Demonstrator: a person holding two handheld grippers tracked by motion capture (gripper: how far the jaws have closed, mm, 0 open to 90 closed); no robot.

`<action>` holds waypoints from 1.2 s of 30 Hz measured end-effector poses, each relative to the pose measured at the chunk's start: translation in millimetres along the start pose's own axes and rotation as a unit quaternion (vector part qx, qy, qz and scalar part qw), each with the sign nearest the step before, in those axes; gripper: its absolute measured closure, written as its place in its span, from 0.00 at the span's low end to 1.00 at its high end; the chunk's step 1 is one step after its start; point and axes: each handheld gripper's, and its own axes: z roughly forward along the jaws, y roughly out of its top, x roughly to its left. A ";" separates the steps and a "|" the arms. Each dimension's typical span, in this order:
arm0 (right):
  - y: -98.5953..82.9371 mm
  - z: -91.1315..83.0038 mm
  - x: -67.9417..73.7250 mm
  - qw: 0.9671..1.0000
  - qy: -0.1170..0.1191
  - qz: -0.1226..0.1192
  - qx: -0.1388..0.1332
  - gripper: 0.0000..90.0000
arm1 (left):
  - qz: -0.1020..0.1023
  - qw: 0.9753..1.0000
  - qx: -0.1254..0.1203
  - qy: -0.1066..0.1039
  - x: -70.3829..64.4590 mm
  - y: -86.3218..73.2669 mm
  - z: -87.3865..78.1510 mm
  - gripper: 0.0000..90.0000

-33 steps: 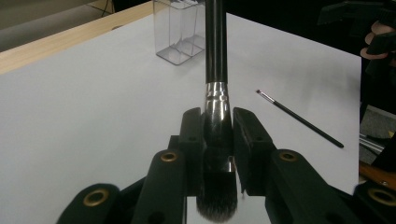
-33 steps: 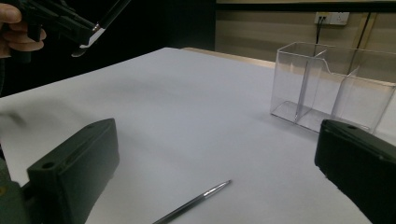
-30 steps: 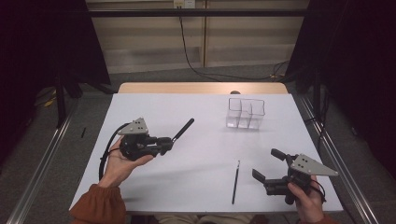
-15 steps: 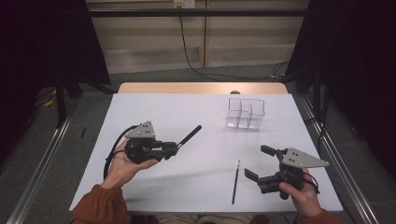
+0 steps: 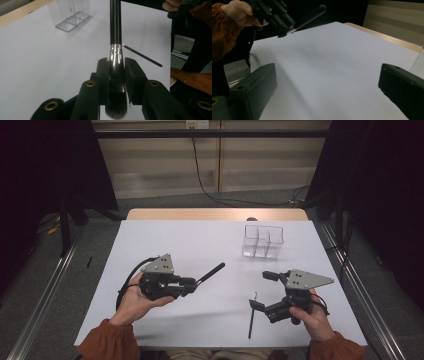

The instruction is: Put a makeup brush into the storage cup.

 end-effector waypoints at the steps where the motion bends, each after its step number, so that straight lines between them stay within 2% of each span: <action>1: 1.7 1.2 0.7 1.000 0.003 0.000 0.001 0.01 | 0.003 1.000 0.003 0.000 -0.9 1.0 0.6 0.83; 5: 8.4 7.7 3.2 1.000 0.023 -0.008 0.011 0.02 | 0.013 1.000 0.020 -0.007 -3.0 4.8 4.0 0.83; 9: 11.5 11.6 3.9 0.999 0.035 -0.016 0.024 0.03 | 0.015 0.999 0.026 -0.010 -3.4 6.1 5.8 0.83; 12: 13.8 15.7 2.8 0.998 0.047 -0.015 0.039 0.08 | 0.019 0.999 0.036 -0.012 -5.5 7.0 7.4 0.83; 14: 15.9 19.4 1.2 0.997 0.059 -0.018 0.055 0.08 | 0.027 0.998 0.048 -0.012 -7.9 8.9 8.5 0.83; 15: 15.9 19.4 1.2 0.997 0.059 -0.018 0.055 0.08 | 0.027 0.998 0.048 -0.012 -7.9 8.9 8.5 0.83; 16: 17.3 22.2 0.2 0.995 0.068 -0.019 0.067 0.07 | 0.029 0.998 0.052 -0.014 -8.6 9.6 9.0 0.83; 18: 17.8 22.9 0.0 0.995 0.072 -0.022 0.073 0.07 | 0.033 0.998 0.056 -0.016 -9.5 10.6 9.9 0.83; 21: 20.0 26.1 -0.9 0.992 0.082 -0.028 0.095 0.07 | 0.038 0.997 0.066 -0.019 -10.6 12.3 11.5 0.83; 23: 21.3 29.0 -1.6 0.988 0.096 -0.031 0.113 0.07 | 0.041 0.996 0.073 -0.021 -11.7 13.0 13.7 0.83; 24: 21.3 29.0 -1.6 0.988 0.096 -0.031 0.113 0.07 | 0.041 0.996 0.073 -0.021 -11.7 13.0 13.7 0.83; 27: 23.0 31.9 -1.7 0.985 0.106 -0.038 0.129 0.06 | 0.045 0.995 0.080 -0.024 -12.5 13.6 16.2 0.83; 29: 24.5 34.1 -3.0 0.983 0.114 -0.044 0.138 0.06 | 0.047 0.995 0.085 -0.027 -12.3 14.0 17.6 0.83; 30: 26.3 36.0 -4.7 0.981 0.128 -0.049 0.141 0.05 | 0.048 0.995 0.087 -0.026 -12.3 14.1 18.3 0.83; 31: 26.3 36.0 -4.7 0.981 0.128 -0.049 0.141 0.05 | 0.048 0.994 0.089 -0.029 -12.3 14.3 18.9 0.83; 32: 29.0 39.0 -5.8 0.978 0.136 -0.054 0.149 0.04 | 0.050 0.994 0.090 -0.029 -12.4 14.6 19.5 0.83; 34: 30.5 41.1 -6.3 0.977 0.138 -0.055 0.155 0.04 | 0.052 0.994 0.094 -0.032 -13.0 15.0 20.5 0.83; 36: 33.5 45.5 -6.8 0.973 0.145 -0.063 0.167 0.06 | 0.053 0.993 0.098 -0.032 -13.2 15.3 21.5 0.83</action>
